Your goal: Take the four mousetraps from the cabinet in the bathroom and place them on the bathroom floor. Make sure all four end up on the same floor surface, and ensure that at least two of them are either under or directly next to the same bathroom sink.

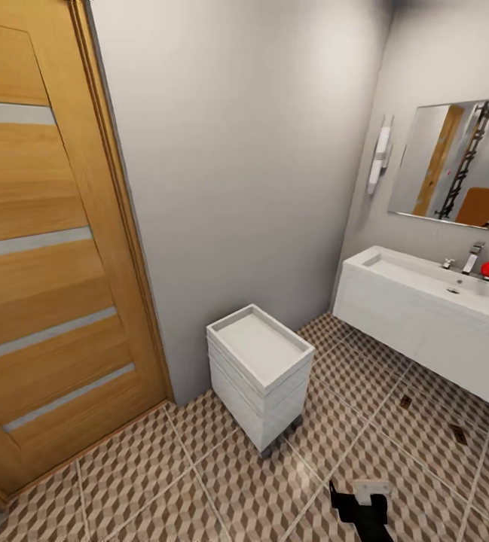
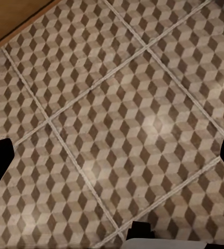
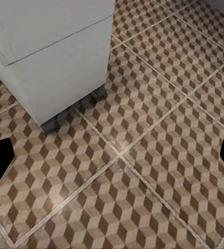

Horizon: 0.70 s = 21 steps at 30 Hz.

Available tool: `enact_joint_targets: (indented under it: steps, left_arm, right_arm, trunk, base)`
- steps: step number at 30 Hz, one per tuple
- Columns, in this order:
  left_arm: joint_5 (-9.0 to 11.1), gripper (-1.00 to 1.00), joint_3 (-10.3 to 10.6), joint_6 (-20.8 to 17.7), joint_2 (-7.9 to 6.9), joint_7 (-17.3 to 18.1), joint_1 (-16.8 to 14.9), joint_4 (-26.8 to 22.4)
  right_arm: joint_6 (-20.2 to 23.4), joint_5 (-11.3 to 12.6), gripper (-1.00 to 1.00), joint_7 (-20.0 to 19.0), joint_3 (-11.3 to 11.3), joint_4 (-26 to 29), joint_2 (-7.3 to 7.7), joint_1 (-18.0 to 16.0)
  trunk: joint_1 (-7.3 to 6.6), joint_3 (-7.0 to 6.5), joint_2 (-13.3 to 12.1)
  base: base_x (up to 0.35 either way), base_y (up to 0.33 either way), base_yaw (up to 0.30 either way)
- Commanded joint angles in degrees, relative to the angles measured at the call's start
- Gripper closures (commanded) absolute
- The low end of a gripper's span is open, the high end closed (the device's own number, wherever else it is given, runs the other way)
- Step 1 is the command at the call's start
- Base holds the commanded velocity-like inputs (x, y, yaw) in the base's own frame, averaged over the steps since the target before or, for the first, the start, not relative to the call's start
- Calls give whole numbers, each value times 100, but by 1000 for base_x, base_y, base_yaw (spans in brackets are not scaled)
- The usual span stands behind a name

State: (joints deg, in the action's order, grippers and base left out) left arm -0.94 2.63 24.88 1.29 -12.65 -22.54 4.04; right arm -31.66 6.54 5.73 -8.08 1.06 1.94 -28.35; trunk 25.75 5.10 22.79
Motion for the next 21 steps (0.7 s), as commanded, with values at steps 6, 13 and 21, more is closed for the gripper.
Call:
enact_joint_targets:
  steps: [6,13,21]
  left_arm:
    - [-11,-100,27,34,3,-36,-13,27]
    - [-11,-100,27,34,1,-36,-13,27]
    - [-11,-100,27,34,3,-36,-12,27]
  right_arm:
    - [-16,58,-100,7,-53,-4,0,-4]
    - [-17,58,-100,7,-53,-5,0,-4]
    - [-20,58,-100,7,-54,-8,0,-4]
  trunk:
    - [4,13,13]
    - [4,13,13]
    - [4,13,13]
  base:
    - [0,0,289]
    - [0,0,289]
    - [0,0,289]
